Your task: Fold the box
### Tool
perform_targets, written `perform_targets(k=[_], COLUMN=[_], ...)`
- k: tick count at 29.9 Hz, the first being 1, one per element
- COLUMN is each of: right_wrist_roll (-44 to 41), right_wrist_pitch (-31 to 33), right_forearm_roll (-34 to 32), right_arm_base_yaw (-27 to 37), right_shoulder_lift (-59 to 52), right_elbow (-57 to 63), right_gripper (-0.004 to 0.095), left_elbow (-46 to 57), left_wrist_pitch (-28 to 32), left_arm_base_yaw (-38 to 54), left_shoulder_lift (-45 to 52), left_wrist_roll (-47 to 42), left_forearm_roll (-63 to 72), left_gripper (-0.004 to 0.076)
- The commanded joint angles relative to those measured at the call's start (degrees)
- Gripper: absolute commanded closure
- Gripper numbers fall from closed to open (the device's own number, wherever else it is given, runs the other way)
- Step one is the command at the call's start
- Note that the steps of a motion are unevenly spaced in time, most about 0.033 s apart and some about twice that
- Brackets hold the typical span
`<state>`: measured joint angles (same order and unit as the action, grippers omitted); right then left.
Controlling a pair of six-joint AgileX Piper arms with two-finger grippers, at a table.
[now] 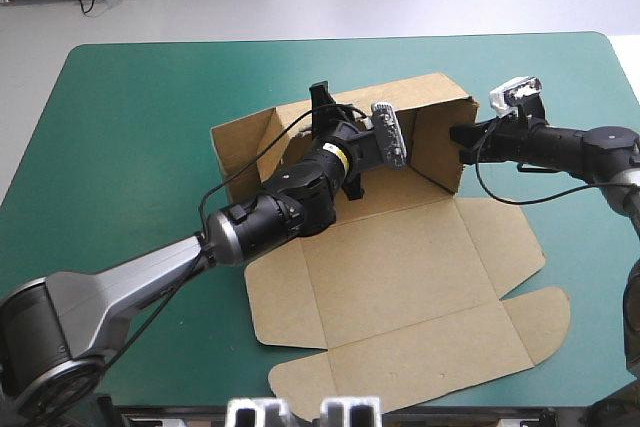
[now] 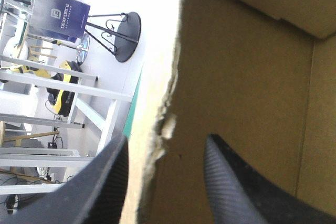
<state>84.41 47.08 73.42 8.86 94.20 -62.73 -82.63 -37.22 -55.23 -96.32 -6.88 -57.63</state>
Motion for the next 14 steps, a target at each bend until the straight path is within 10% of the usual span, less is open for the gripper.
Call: perform_targets(k=[1, 7, 11, 14], right_wrist_roll=[-1.7, -5.2, -6.1, -7.2], right_wrist_pitch=[-0.2, 0.2, 1.0, -0.5], right_forearm_roll=[0.1, -1.3, -1.3, -1.2], right_arm_base_yaw=[-0.1, -0.5, -2.7, -5.4], right_shoulder_lift=[-1.8, -1.8, -2.0, -2.6], right_elbow=[-1.1, -1.1, -1.1, -1.1], right_gripper=[0.0917, 0.0917, 0.0917, 0.0917], left_elbow=[-1.5, -1.5, -1.5, -1.5], left_wrist_pitch=[1.3, -1.5, -3.2, -4.4], left_arm_base_yaw=[-0.8, -0.5, 1.4, 5.5], left_shoulder_lift=[5.5, 8.4, 9.4, 9.5], left_wrist_roll=[-3.4, -3.7, -4.6, -4.4], left_forearm_roll=[-1.4, -4.7, -10.4, -11.1], left_gripper=[0.0422, 0.0473, 0.0699, 0.0724])
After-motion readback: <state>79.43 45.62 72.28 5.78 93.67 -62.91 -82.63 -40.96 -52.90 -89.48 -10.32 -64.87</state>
